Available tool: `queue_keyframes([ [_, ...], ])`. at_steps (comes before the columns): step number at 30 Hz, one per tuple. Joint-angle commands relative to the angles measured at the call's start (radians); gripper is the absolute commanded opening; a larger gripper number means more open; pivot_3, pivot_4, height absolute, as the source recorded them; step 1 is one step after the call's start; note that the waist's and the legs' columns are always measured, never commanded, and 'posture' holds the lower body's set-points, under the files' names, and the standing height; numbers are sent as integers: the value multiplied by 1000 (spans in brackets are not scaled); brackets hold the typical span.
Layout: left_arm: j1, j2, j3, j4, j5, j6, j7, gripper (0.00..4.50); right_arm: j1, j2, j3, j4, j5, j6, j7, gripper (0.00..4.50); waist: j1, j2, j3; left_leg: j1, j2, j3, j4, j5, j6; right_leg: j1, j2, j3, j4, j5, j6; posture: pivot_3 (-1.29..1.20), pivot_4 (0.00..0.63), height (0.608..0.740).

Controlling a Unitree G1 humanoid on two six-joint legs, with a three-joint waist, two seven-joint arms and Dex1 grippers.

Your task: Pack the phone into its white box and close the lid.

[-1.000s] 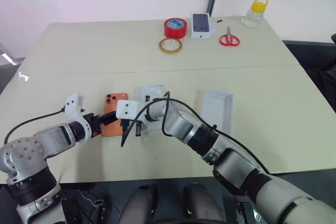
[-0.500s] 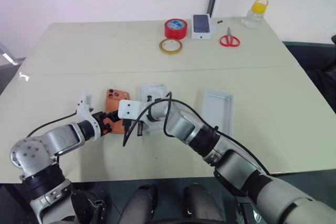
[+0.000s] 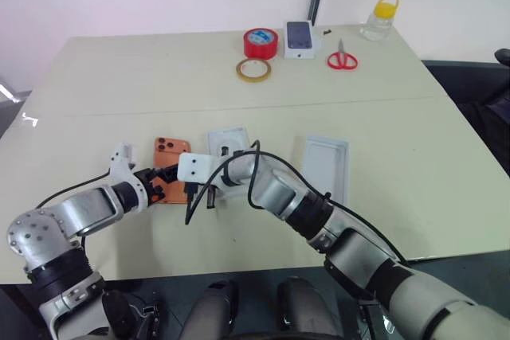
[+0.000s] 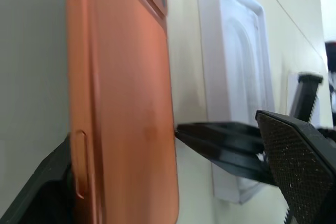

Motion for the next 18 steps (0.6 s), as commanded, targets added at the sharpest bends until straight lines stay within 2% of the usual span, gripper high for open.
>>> queue_keyframes([
  [1,20,30,-1,2,-126,-72,65,2608,0,11,0,-55,-3,-8,1,0,0,-1,0,0,0,0,0,0,0,0,0,0,0,0,0,0,150,740],
  [2,30,39,-15,3,-161,-93,84,2137,1,10,0,-58,-4,-7,1,0,1,-1,0,0,0,0,0,0,0,0,0,0,0,0,0,0,150,740],
  [10,143,115,-156,-22,-452,-312,232,2137,5,-9,-10,-119,-3,13,11,0,1,-1,1,-1,0,0,0,0,0,-1,0,0,0,0,0,0,150,740],
  [16,211,166,-248,-57,-560,-448,262,2137,6,-35,-29,-186,8,44,22,0,5,-1,1,-1,0,0,0,0,0,-1,0,0,-1,0,0,0,150,740],
  [18,219,172,-265,-65,-562,-477,253,1585,8,-46,-34,-208,13,54,26,0,7,-1,1,-1,0,0,0,0,0,-1,0,0,-1,0,0,0,150,740],
])
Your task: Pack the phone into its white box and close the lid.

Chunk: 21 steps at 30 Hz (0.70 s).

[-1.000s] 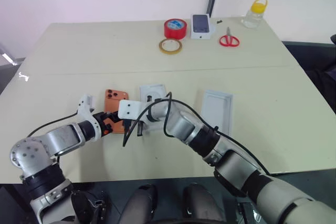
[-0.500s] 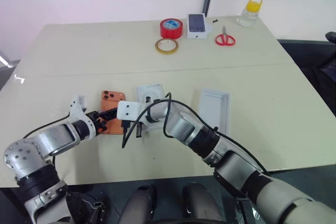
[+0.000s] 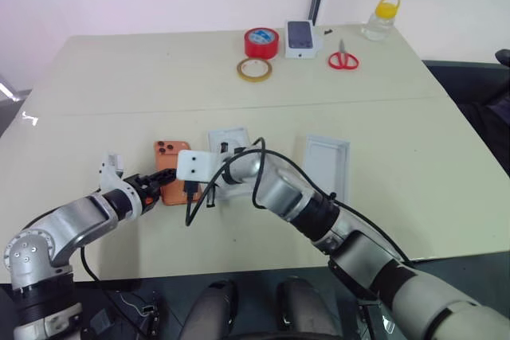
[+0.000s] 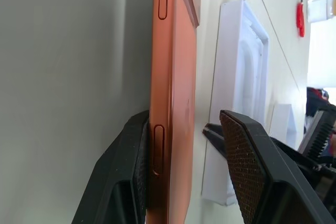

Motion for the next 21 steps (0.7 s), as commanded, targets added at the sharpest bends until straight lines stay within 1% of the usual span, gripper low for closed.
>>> queue_keyframes([
  [1,6,21,-25,-52,-39,-60,-16,1298,-2,-7,-31,-72,12,14,6,0,2,0,0,0,0,0,0,0,0,0,0,0,0,0,0,0,150,740],
  [3,12,23,-31,-60,-39,-78,-24,324,6,-22,-39,-101,16,31,8,0,1,0,0,0,0,0,0,0,0,0,0,0,0,0,0,0,150,740],
  [4,14,24,-33,-64,-39,-87,-29,27,11,-31,-45,-118,19,40,9,0,0,0,0,0,0,0,0,0,0,0,0,0,0,0,0,0,150,740],
  [8,13,26,-38,-85,-39,-106,-51,27,36,-78,-72,-191,30,70,17,0,0,0,0,-1,0,0,0,0,0,0,0,0,0,0,0,0,150,740],
  [13,-12,29,-41,-121,-39,-152,-71,27,83,-169,-137,-334,80,98,53,0,2,0,0,-6,0,0,1,0,0,-2,0,0,0,0,0,0,150,740],
  [15,-33,45,-48,-137,-39,-163,-84,27,108,-219,-171,-395,110,97,76,0,4,0,0,-8,0,0,1,0,0,-3,0,0,0,0,0,0,150,740],
  [19,-93,78,-140,-160,-39,-154,-91,27,173,-313,-268,-504,199,83,120,0,19,0,0,-9,0,0,1,0,0,-3,0,0,0,0,0,0,150,740],
  [21,-112,65,-195,-169,-39,-159,-85,27,199,-344,-301,-518,228,70,123,0,21,0,0,-9,0,0,1,0,0,-3,-1,0,-1,0,0,0,150,740],
])
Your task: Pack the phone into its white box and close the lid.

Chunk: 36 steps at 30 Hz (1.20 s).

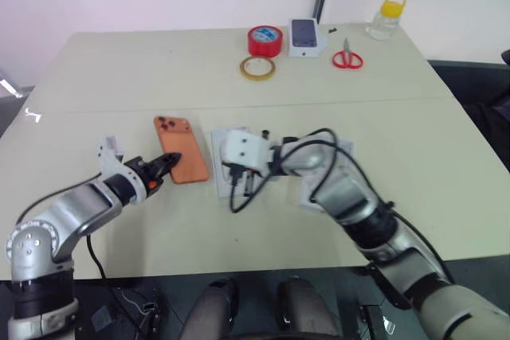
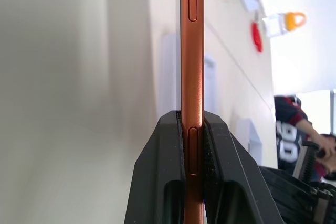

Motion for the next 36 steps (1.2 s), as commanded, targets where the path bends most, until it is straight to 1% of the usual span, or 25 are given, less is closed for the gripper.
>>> queue_keyframes([
  [1,-38,-28,-95,-49,-19,-17,-6,27,29,-37,-70,-65,64,-39,11,0,4,0,0,0,0,0,0,0,0,0,0,0,0,0,0,0,150,740],
  [5,-54,-77,-191,-56,-19,-38,19,27,50,-85,-92,-55,71,-53,-8,0,3,0,0,0,0,0,0,0,0,0,0,0,0,0,0,0,150,740],
  [11,-58,-125,-251,-36,-19,-72,34,27,53,-114,-106,-46,77,-47,-43,0,5,-1,0,0,0,0,0,0,0,0,0,0,0,0,0,0,150,740],
  [20,-61,-145,-254,1,-15,-122,25,27,59,-135,-94,-35,81,-56,-65,0,6,-1,0,0,0,0,0,0,0,0,0,0,0,0,0,0,150,740],
  [28,-90,-188,-272,54,42,-130,7,27,56,-138,-81,-18,74,-70,-74,0,7,-1,0,-1,0,0,1,0,0,0,0,0,0,0,0,0,150,740],
  [30,-95,-200,-270,63,54,-130,4,965,56,-141,-79,-16,71,-72,-76,0,6,-1,0,-1,0,0,1,0,0,0,0,0,0,0,0,0,150,740],
  [31,-96,-204,-270,64,58,-128,2,1210,57,-142,-78,-16,70,-73,-77,0,6,-1,0,-1,0,0,1,0,0,0,0,0,0,0,0,0,150,740],
  [32,-97,-206,-272,65,62,-126,1,1711,57,-143,-77,-17,69,-73,-78,0,6,-1,0,-1,0,0,1,0,0,0,0,0,0,0,0,0,150,740],
  [33,-98,-207,-273,65,64,-125,0,2114,57,-143,-77,-17,70,-72,-78,0,6,-1,0,-1,0,0,1,0,0,0,0,0,0,0,0,0,150,740],
  [34,-98,-208,-274,65,66,-123,0,2750,57,-144,-76,-17,70,-72,-79,0,6,-1,0,-1,0,0,1,0,0,0,0,0,0,0,0,0,150,740],
  [36,-98,-197,-274,54,61,-115,2,3743,58,-144,-75,-20,71,-71,-80,0,7,-1,0,-1,0,0,1,0,0,0,0,0,0,0,0,0,150,740],
])
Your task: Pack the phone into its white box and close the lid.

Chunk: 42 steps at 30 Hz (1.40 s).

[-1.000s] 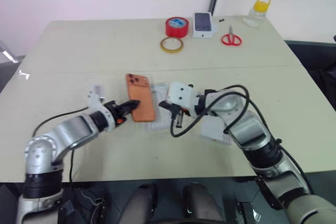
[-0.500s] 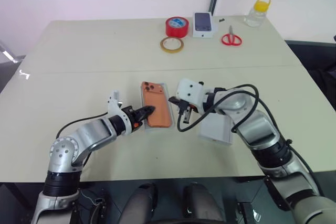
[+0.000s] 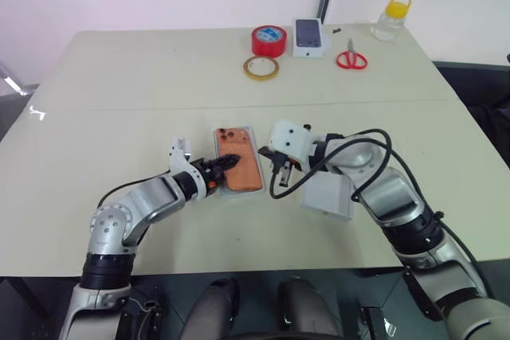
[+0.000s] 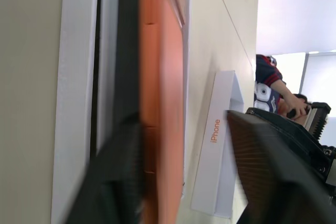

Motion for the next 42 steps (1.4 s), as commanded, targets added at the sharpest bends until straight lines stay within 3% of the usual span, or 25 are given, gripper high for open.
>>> queue_keyframes([
  [1,-16,18,10,-40,-9,13,-11,4304,-3,-8,-8,-25,1,-15,-7,0,1,0,0,0,0,0,0,0,0,0,0,0,0,0,0,0,150,740],
  [13,-50,236,-22,-121,31,135,-45,4419,-7,-11,-4,-6,-2,-32,-8,0,1,0,0,0,0,0,0,0,0,0,0,0,0,0,0,0,150,740],
  [17,-68,267,-26,-134,70,151,-79,4419,-10,-9,-4,2,-3,-39,-10,0,0,0,0,0,0,0,0,0,0,0,0,0,0,0,0,0,150,740],
  [21,-80,353,-2,-177,260,161,-197,4419,-20,-5,-3,28,-22,-1,-34,0,-4,0,0,0,0,0,0,0,0,0,0,0,0,0,0,0,150,740],
  [24,-63,449,5,-194,473,127,-319,3528,-54,22,-17,104,-32,90,-78,0,-5,1,0,0,0,0,-1,0,0,0,0,0,0,0,0,0,150,740],
  [27,-72,509,-30,-158,626,137,-429,1960,-86,32,-11,166,-38,126,-97,0,-2,2,1,0,0,1,-2,0,0,-1,0,1,0,0,0,0,150,740],
  [31,-121,507,-122,-104,816,162,-537,41,-109,43,17,203,-46,135,-100,0,1,1,1,-1,0,1,-2,0,0,-1,0,0,-1,0,0,0,150,740],
  [42,-299,324,-320,3,1119,229,-758,41,-154,109,132,280,-115,109,-108,0,-7,1,1,-1,0,0,-1,0,0,-2,0,0,0,0,0,0,150,740],
])
